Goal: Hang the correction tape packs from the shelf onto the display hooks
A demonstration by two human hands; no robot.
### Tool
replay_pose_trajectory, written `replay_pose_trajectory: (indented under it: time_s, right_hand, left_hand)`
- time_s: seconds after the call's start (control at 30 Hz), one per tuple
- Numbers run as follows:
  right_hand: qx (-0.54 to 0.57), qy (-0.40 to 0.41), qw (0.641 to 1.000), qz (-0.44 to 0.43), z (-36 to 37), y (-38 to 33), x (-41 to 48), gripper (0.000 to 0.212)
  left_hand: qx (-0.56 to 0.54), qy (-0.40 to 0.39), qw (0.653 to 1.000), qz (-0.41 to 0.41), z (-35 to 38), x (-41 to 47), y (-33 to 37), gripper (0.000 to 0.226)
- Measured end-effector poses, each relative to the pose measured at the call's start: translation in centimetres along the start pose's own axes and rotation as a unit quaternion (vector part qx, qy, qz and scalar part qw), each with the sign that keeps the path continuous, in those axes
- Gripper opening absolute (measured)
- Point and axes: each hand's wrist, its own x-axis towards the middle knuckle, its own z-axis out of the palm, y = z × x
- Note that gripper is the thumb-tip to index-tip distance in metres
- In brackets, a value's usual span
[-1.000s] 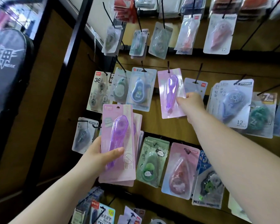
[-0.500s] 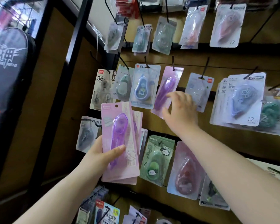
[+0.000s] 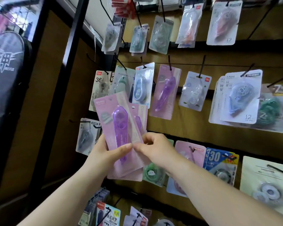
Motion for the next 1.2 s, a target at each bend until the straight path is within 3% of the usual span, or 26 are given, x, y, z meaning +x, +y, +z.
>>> replay_pose_trajectory:
  time_s: [0.2, 0.4, 0.53, 0.63, 1.2]
  right_hand:
    - [0.068, 0.093, 0.993, -0.005, -1.2, 0.1, 0.5, 0.012]
    - [0.047, 0.237, 0.969, -0.045, -4.6, 0.4, 1.6, 0.016]
    - [0.038, 0.292, 0.954, -0.048, -7.9, 0.0, 3.2, 0.021]
    - [0.035, 0.332, 0.941, -0.044, -9.8, -0.4, 4.3, 0.013]
    - [0.035, 0.315, 0.948, -0.021, -9.8, -1.5, 6.0, 0.01]
  left_hand:
    - [0.011, -0.008, 1.0, -0.015, 0.4, 0.1, -0.5, 0.055]
    - [0.015, 0.011, 0.999, -0.035, 0.0, -0.1, -0.4, 0.055]
    - [-0.001, 0.017, 0.999, -0.051, -0.2, -0.2, 0.0, 0.059]
    - [0.002, 0.021, 0.998, -0.053, -0.2, -0.3, 0.1, 0.058]
    - [0.014, 0.029, 0.997, -0.066, -1.0, -0.6, -0.1, 0.062]
